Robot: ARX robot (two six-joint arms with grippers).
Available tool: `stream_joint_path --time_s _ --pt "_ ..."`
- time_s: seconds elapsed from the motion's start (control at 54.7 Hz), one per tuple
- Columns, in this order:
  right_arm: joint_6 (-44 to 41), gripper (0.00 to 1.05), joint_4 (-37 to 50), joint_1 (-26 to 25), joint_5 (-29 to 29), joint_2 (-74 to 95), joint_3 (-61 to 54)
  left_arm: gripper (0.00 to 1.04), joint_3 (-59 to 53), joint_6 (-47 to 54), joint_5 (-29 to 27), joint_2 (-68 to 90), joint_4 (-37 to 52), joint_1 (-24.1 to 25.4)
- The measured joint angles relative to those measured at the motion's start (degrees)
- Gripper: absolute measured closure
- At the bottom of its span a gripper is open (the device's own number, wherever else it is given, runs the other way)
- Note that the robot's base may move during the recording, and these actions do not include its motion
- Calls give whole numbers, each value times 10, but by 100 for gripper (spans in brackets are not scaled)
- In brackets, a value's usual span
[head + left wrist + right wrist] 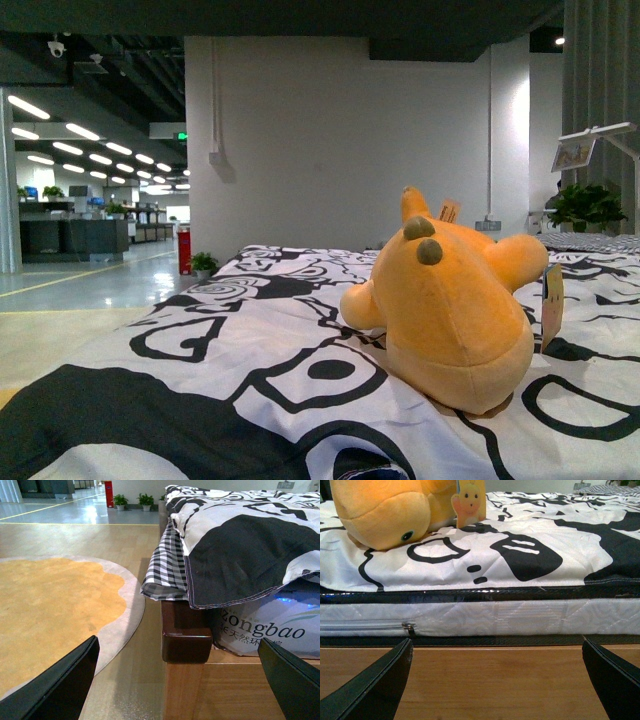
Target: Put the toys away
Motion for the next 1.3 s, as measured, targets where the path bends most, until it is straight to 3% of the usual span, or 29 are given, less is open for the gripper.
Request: stream_joint_path --time_s 0.183,0.274,0.512,0.877,1.079,1.298 --pt "0 2 2 1 7 0 0 6 0 0 1 0 0 0" --pt "22 2 71 27 92 5 -1 6 0 0 1 0 0 0" --pt "42 2 211 36 104 136 3 6 0 0 1 0 0 0" --pt "10 2 421 207 212 393 120 6 0 0 1 0 0 0" --pt "-9 2 510 249 229 525 169 6 0 0 1 0 0 0" --pt "-13 2 560 257 225 624 218 6 0 0 1 0 0 0"
